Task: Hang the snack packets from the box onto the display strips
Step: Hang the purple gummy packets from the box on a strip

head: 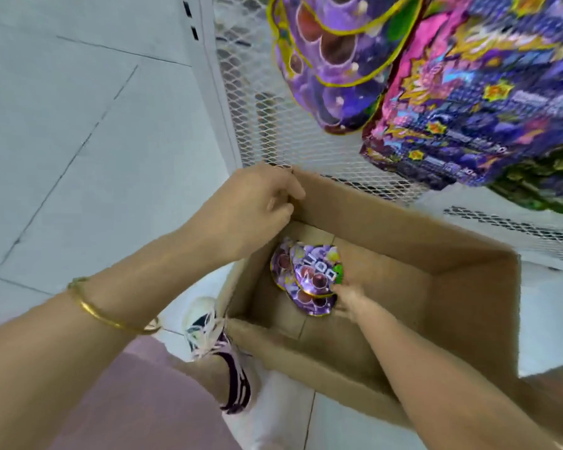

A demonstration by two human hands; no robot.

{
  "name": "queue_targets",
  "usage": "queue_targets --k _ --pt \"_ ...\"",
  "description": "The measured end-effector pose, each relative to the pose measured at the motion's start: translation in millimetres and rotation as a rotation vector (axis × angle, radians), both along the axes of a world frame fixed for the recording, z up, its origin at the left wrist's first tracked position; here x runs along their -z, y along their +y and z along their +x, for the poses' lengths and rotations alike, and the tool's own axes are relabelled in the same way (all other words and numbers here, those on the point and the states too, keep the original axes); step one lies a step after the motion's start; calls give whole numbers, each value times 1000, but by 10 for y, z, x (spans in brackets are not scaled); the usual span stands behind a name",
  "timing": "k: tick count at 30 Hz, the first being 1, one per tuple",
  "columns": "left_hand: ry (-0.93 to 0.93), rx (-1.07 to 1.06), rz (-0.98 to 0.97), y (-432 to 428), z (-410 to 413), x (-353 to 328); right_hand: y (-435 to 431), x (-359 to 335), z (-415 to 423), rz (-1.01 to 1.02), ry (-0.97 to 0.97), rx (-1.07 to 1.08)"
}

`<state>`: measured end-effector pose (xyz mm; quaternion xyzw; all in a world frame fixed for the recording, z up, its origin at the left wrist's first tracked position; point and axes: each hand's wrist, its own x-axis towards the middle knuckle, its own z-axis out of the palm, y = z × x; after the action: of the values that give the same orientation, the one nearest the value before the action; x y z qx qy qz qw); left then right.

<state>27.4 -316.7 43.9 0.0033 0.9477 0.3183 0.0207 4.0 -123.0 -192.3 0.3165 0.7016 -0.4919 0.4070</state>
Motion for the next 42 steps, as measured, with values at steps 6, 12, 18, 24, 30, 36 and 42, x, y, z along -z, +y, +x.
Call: queue_targets --k 6,12,18,24,30,36,42 --pt "-87 -9 28 -74 -37 126 -178 447 -72 -28 -209 224" --pt "-105 -38 60 -83 -53 165 -157 616 -145 20 -125 293" --pt "-97 21 7 67 -115 149 177 106 -154 105 362 79" --pt "-103 43 -133 205 -187 97 408 -1283 -377 -241 521 -459" --pt "-180 -51 62 273 -118 -90 540 -2192 -386 -313 673 -608" --pt "-203 -147 411 261 59 -311 625 -2424 -162 -420 738 -461" --pt "-161 -141 554 237 165 -507 498 -2661 -6 -311 852 -583"
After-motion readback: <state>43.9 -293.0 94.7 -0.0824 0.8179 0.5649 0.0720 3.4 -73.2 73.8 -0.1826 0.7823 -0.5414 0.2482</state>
